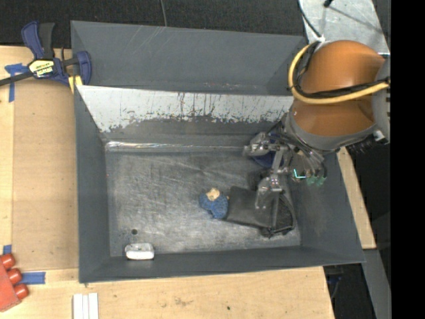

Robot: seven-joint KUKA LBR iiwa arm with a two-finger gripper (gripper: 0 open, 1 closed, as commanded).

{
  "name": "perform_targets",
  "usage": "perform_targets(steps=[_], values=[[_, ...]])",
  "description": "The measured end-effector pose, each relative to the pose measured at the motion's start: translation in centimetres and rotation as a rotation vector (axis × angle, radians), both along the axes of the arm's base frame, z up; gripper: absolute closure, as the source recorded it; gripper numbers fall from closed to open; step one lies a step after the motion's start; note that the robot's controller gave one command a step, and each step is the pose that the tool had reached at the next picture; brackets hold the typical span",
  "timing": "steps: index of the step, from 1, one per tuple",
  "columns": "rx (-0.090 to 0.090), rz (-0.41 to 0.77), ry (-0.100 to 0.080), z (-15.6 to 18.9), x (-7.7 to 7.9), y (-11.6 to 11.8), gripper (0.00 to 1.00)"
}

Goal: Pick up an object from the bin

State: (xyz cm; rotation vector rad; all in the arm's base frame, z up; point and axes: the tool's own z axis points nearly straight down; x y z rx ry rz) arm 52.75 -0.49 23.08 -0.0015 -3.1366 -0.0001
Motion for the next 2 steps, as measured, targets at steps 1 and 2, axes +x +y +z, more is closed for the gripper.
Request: perform_targets(steps=[1, 2], values=[[0.0, 0.015, -0.001, -15.4, -0.6, -2.9, 0.0], [0.006, 0.004, -0.014, -15.7, -1.2, -7.0, 0.0]])
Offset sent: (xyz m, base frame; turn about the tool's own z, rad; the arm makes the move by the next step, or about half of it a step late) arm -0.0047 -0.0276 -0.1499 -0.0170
